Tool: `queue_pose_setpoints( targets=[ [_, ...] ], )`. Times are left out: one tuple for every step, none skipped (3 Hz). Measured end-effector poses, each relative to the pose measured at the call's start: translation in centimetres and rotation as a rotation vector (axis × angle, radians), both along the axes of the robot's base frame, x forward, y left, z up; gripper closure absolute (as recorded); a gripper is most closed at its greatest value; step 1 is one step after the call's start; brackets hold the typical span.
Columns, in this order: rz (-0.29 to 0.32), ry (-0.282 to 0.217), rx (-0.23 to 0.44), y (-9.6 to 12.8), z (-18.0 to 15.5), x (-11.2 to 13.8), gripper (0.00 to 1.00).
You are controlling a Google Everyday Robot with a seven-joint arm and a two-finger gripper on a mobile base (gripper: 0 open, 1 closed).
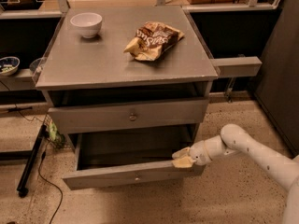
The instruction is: Open middle drawer
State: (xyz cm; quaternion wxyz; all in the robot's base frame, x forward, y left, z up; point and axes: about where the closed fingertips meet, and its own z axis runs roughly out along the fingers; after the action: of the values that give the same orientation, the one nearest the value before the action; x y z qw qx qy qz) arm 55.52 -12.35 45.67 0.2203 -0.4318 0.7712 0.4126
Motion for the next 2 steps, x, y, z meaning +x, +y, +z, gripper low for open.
queue_pose_setpoints(
  targets=[
    [0.006,0.004,0.016,-0.29,-0.01,0.31,1.0],
    [0.006,0.004,0.016,-0.29,-0.01,0.31,1.0]
  ],
)
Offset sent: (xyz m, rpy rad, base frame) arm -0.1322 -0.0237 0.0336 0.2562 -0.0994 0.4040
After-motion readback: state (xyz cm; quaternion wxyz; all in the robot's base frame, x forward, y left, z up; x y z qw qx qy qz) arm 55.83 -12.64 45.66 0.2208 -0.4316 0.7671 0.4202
